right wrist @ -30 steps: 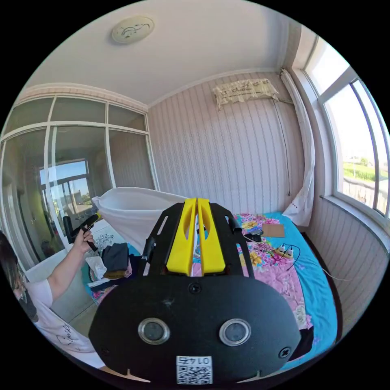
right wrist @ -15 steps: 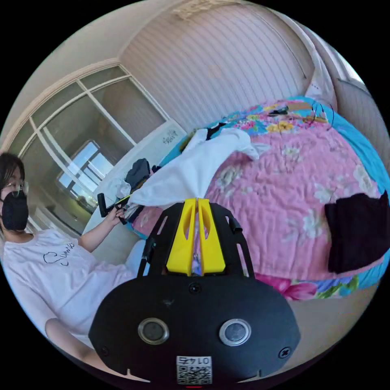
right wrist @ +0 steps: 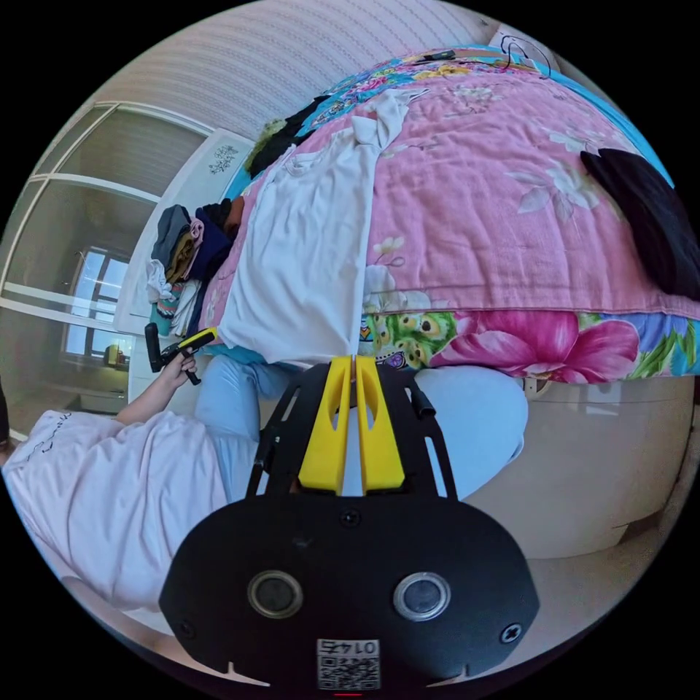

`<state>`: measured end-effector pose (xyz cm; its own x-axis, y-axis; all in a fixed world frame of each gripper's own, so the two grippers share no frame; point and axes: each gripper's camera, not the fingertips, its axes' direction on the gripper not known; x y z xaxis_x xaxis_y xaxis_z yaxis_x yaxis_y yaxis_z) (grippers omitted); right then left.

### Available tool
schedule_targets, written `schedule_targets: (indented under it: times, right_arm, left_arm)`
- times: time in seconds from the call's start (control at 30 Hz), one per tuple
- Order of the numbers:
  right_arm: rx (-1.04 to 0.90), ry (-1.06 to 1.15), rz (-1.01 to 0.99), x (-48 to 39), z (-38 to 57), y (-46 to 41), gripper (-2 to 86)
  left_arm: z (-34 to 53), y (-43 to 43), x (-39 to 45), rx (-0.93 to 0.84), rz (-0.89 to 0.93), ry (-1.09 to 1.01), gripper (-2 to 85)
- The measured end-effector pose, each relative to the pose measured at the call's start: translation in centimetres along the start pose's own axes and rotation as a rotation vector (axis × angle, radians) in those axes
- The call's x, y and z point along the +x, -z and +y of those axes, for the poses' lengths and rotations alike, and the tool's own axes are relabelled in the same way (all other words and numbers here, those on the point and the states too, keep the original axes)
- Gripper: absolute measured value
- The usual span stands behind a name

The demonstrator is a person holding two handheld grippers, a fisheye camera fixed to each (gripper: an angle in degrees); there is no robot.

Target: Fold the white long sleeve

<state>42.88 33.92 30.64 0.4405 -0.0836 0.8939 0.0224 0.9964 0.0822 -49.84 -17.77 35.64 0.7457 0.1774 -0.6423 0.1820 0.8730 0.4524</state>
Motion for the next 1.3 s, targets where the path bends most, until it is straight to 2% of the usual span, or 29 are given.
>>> schedule_targets:
  times: [0.17,0.33,0.4,0.47,0.6,0.67,0.83,0.97,1.1,1.3]
  right_arm:
    - [-0.031,0.014,0.027,0.1,-1.4,-1.2,0.3]
    - [-0.034,0.019,0.041,0.4,-3.0,-1.6,0.3]
    - [-0.03,0.016,0.042,0.6,-3.7,-1.6,0.3]
    - [-0.032,0.015,0.048,0.7,-4.2,-1.5,0.3]
    - [-0.03,-0.001,0.021,1.3,-5.2,-0.9,0.3]
    - [-0.034,-0.008,0.0,1.4,-5.5,-0.8,0.3]
    - [-0.093,0.003,0.088,1.3,-6.8,-2.2,0.2]
    - [-0.136,-0.002,0.094,1.0,-8.3,-3.8,0.1]
    - [-0.192,-0.009,0.189,1.2,-8.8,-4.6,-0.1]
    - [-0.166,-0.041,0.145,2.7,-9.1,-3.6,-0.2]
  left_arm:
    - [0.0,-1.3,-0.4,-0.011,0.006,-0.013,0.6]
    - [-2.1,-5.3,-0.5,-0.091,0.041,0.031,7.8]
    - [-3.4,-7.6,-0.2,-0.109,-0.006,0.012,6.4]
    - [-4.1,-9.1,-0.1,-0.173,0.013,-0.036,0.6]
    - [-3.5,-10.0,-0.8,-0.285,0.015,-0.113,-0.8]
    - [-3.0,-9.5,-1.7,-0.268,0.028,-0.1,-0.9]
    - [-3.0,-9.4,-3.8,-0.214,0.11,-0.021,-0.9]
    - [-3.9,-11.8,-3.4,-0.212,0.009,-0.056,-0.6]
    - [-3.9,-13.8,-2.5,-0.238,-0.024,-0.09,1.3]
    - [-2.6,-16.3,-1.9,-0.319,-0.141,-0.14,0.6]
